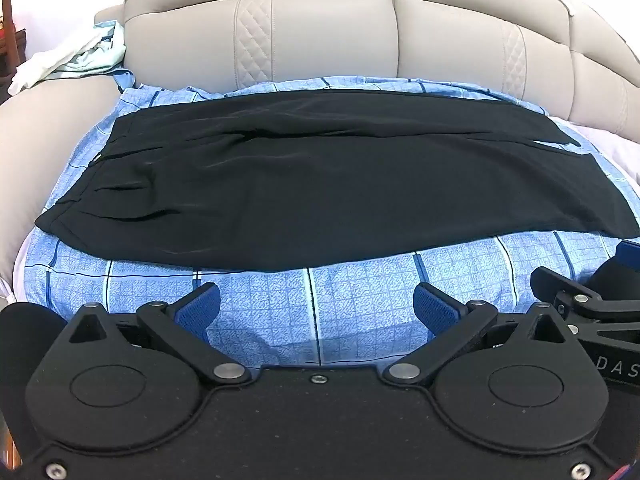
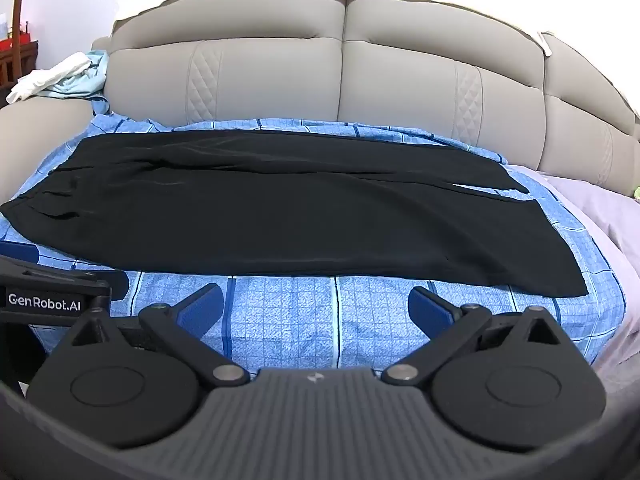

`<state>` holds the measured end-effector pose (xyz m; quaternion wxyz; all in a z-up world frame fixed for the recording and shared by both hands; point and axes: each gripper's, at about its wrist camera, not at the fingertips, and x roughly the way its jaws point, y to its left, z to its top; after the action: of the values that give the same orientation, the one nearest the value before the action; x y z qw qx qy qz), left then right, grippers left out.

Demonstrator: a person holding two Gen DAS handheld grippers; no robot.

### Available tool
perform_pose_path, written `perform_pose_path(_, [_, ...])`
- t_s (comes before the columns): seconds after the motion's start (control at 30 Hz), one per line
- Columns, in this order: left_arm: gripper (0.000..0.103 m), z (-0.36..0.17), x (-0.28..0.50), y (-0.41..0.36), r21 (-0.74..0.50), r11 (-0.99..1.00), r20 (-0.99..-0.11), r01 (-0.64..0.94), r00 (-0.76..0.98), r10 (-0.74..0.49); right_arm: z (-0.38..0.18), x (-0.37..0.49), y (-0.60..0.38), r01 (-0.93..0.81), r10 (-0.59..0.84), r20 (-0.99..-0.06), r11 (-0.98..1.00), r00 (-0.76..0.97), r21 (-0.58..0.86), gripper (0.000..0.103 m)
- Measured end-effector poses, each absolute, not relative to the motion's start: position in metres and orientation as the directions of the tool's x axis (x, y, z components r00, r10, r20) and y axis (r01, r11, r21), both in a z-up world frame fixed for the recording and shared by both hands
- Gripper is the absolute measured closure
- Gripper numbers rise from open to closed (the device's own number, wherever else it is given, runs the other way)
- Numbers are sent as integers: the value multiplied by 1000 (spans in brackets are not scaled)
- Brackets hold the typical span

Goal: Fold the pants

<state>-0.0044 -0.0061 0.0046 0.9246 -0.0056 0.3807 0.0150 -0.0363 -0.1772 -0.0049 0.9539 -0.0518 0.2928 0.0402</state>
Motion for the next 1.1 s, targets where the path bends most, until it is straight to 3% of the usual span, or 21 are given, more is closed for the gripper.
perform_pose_path(1.1, [0,8,-3,-8,18,999,-697,-33,716,37,-2,-37,-176,-115,52,-556,990,830,-79,0])
